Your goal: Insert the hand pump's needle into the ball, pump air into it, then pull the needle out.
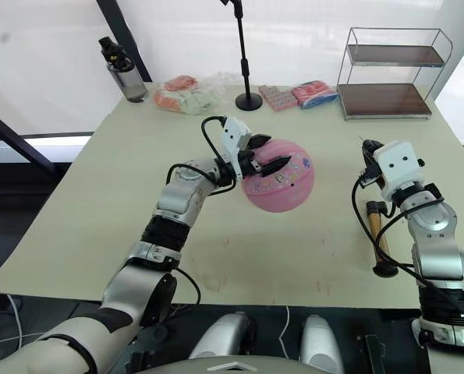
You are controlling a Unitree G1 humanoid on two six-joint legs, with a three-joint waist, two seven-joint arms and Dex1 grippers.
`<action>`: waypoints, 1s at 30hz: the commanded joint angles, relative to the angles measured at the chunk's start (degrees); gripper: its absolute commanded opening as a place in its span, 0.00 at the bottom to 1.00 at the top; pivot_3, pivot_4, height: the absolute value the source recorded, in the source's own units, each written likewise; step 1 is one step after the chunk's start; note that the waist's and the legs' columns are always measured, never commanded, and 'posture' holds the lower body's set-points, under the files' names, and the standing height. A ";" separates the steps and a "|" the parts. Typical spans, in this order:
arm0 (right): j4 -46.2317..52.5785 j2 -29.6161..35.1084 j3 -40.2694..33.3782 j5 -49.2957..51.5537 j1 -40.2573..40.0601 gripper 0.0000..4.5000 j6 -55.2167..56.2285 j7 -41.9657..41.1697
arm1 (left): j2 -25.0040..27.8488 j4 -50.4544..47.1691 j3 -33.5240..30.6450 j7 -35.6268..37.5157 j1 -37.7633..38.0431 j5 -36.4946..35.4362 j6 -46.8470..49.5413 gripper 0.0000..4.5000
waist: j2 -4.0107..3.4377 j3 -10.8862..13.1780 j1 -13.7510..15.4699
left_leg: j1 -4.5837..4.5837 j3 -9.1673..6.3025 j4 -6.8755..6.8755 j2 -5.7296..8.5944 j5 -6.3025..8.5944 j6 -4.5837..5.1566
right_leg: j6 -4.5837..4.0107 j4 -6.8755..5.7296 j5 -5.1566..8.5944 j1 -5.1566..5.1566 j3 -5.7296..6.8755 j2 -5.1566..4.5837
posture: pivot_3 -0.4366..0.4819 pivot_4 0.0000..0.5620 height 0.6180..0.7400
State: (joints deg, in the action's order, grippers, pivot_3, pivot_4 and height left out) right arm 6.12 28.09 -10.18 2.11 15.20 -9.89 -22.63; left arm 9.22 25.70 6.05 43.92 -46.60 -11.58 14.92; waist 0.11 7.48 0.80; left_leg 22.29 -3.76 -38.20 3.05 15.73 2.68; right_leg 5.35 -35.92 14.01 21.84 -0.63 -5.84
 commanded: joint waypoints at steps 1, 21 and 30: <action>0.04 -0.91 -2.22 2.40 1.34 0.08 -1.32 1.37 | -0.10 -1.33 -0.54 0.72 -0.63 -1.13 1.32 1.00 | -0.07 0.13 -0.01 | 0.14 0.00 -0.01 0.01 0.00 0.00 | 0.01 0.00 0.00 0.14 0.00 0.00 | 0.48 0.27 1.00; -1.75 -0.94 -5.35 8.95 -0.38 0.08 -3.83 1.04 | 3.17 -12.27 -5.78 7.67 -2.03 -10.12 2.14 1.00 | -0.06 1.02 -0.59 | 0.64 0.13 -0.02 0.11 -0.07 -0.09 | 0.02 -0.14 -0.01 0.74 -0.17 0.00 | 0.48 0.27 1.00; 1.87 0.57 -10.67 14.33 -5.99 0.08 -4.55 -0.84 | 14.20 -23.22 -9.38 18.27 2.53 -20.24 10.23 1.00 | -0.09 1.10 -1.53 | 0.62 0.15 -0.05 0.09 -0.07 -0.09 | 0.02 -0.23 -0.01 0.76 -0.22 0.00 | 0.48 0.27 1.00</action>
State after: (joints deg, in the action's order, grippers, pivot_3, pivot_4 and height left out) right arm 5.95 28.01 -18.58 14.80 9.65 -14.08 -23.41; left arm 22.23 5.87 -2.00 59.93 -44.49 -29.31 23.65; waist 0.01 8.58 -0.73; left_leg 22.89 -3.60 -38.25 3.15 15.66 2.59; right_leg 5.37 -36.19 14.00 22.60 -0.86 -5.83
